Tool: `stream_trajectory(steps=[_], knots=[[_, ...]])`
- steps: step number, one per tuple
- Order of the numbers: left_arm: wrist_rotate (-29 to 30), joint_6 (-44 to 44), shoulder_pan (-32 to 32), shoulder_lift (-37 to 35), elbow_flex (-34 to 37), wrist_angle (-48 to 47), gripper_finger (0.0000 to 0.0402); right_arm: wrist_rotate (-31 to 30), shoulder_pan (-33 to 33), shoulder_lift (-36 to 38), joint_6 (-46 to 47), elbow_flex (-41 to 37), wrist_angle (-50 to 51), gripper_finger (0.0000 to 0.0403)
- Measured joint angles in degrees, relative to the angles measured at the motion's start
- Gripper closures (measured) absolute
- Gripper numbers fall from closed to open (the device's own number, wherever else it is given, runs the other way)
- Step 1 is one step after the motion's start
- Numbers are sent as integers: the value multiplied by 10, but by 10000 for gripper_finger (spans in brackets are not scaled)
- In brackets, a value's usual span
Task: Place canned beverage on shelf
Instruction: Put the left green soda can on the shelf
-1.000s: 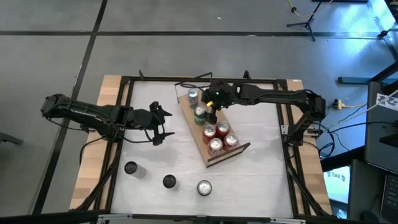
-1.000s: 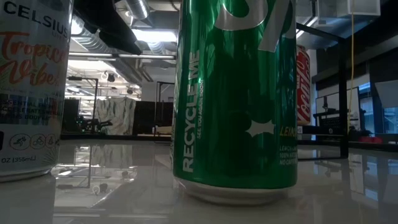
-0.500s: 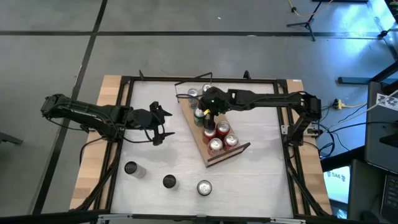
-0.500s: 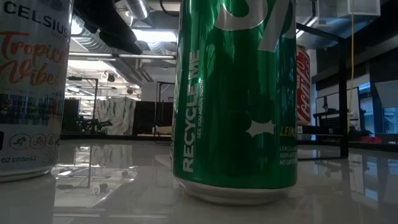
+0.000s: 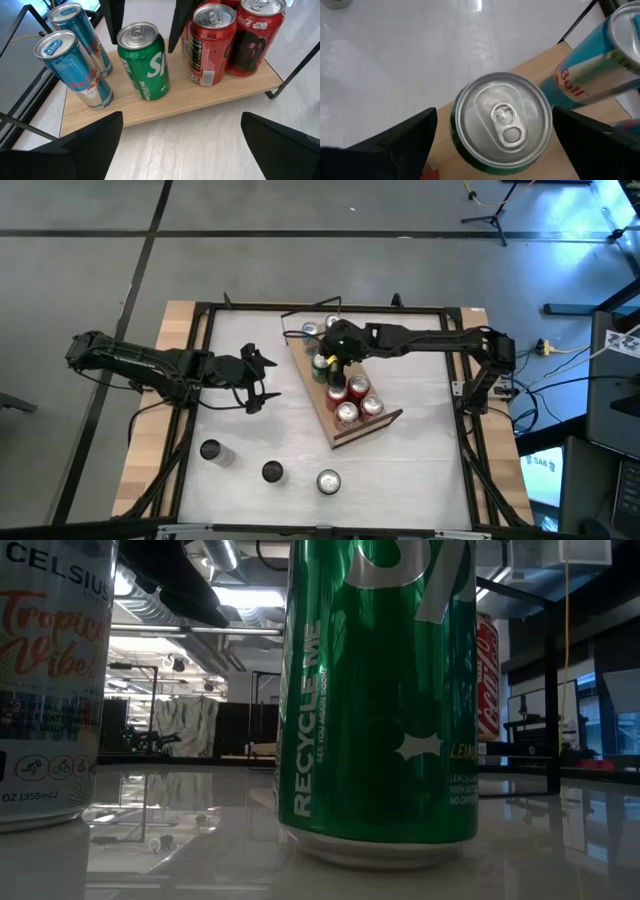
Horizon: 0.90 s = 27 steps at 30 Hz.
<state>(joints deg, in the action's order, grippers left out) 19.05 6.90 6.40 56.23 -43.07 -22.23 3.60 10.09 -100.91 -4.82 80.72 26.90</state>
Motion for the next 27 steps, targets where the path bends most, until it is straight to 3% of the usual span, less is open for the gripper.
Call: stream_trajectory(steps=[14, 24, 27], knots=[[0, 0, 0, 0, 0, 0, 8, 5, 1, -21, 1, 1, -12, 20], [0, 0, 0, 0, 0, 0, 8, 5, 0, -21, 0, 1, -15, 106], [0, 0, 0, 0, 0, 0, 8, 5, 0, -19, 0, 0, -13, 112]])
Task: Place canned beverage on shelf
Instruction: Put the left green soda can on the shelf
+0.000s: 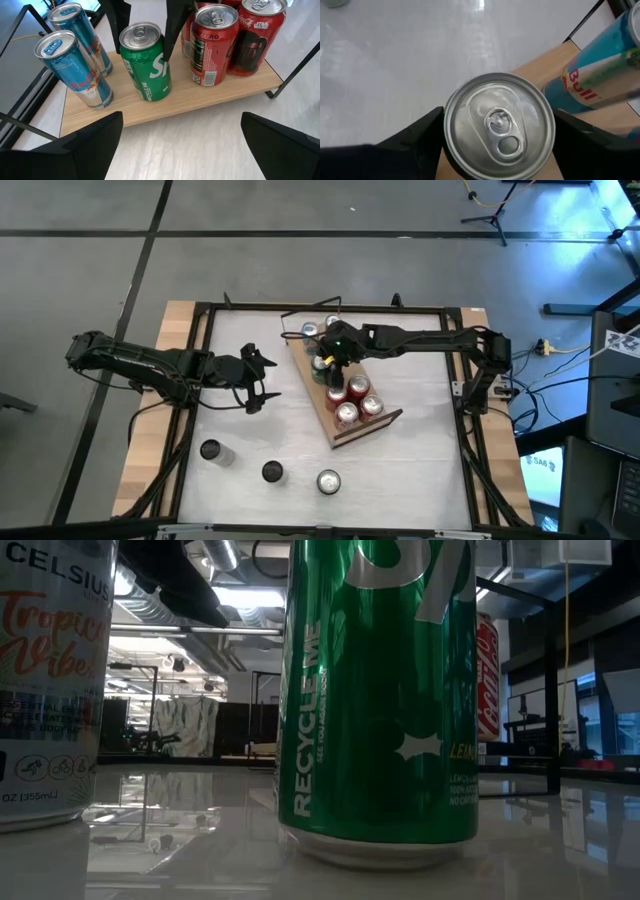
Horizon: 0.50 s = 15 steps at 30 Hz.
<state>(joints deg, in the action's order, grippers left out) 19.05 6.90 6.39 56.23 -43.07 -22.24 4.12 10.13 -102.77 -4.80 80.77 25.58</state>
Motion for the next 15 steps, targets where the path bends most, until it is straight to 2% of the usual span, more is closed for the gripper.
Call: stream_trajectory(steps=[7, 15], knots=[[0, 0, 0, 0, 0, 0, 8, 3, 0, 17, -1, 0, 33, 95], [0, 0, 0, 0, 0, 0, 8, 8, 0, 29, -2, 61, 138, 103]])
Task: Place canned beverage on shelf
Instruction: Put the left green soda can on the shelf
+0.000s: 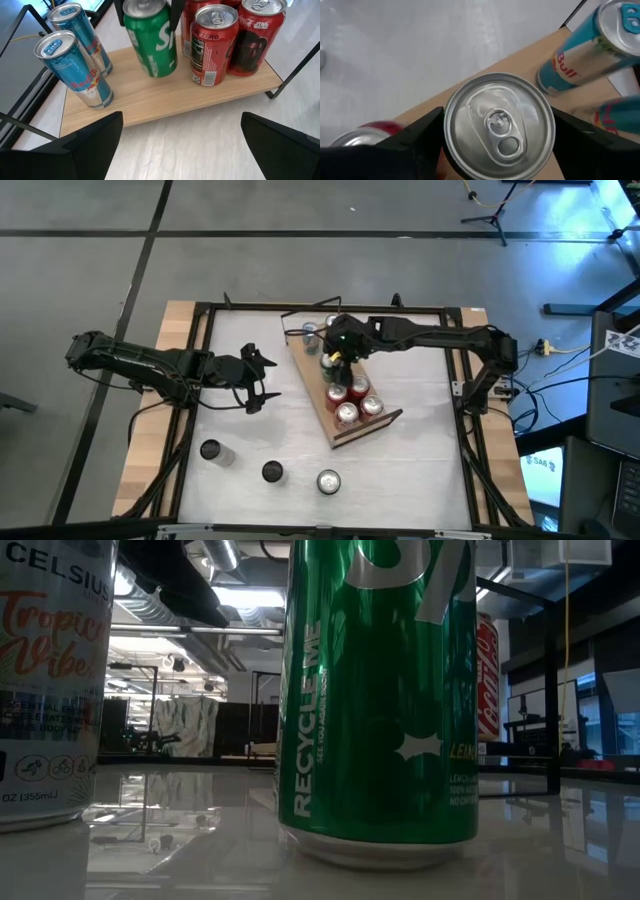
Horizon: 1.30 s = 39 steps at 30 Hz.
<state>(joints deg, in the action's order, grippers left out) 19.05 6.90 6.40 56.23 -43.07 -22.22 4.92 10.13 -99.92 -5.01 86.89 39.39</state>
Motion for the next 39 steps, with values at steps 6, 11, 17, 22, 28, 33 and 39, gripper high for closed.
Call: stream_trajectory(steps=[6, 11, 17, 22, 28, 33, 39], knots=[[0, 0, 0, 0, 0, 0, 8, 2, 0, 4, 0, 9, 33, 105], [0, 0, 0, 0, 0, 0, 8, 1, 0, 21, 0, 7, 53, 104], [0, 0, 0, 0, 0, 0, 8, -10, 0, 50, 0, 7, 83, 107], [0, 0, 0, 0, 0, 0, 8, -28, 0, 81, 1, -43, 54, 106], [0, 0, 0, 0, 0, 0, 8, -28, 5, 117, 5, -124, -11, 106], [0, 0, 0, 0, 0, 0, 8, -11, 17, 125, 8, -151, -38, 103], [0, 0, 0, 0, 0, 0, 8, -9, 20, 125, 7, -155, -40, 103]])
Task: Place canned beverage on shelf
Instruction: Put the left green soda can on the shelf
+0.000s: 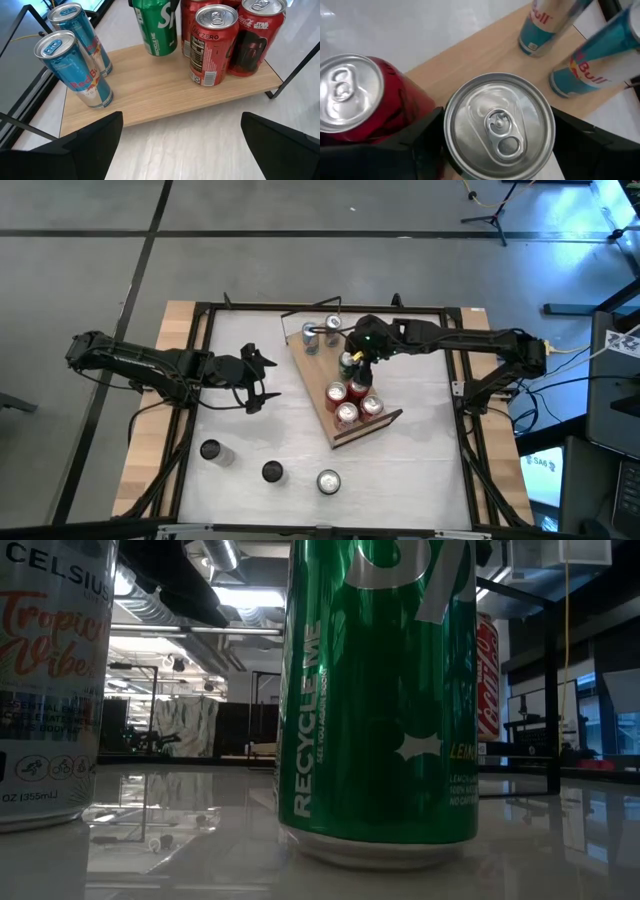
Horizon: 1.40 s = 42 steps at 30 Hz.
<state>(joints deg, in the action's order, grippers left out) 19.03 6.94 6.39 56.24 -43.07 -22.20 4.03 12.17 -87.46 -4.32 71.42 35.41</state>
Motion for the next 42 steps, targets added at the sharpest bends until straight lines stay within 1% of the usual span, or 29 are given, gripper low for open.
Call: stream_trajectory(steps=[15, 42], knots=[[0, 0, 0, 0, 0, 0, 8, 1, 0, -18, 0, 1, -4, 94], [0, 0, 0, 0, 0, 0, 8, 2, -1, -19, 0, 2, 6, 93]])
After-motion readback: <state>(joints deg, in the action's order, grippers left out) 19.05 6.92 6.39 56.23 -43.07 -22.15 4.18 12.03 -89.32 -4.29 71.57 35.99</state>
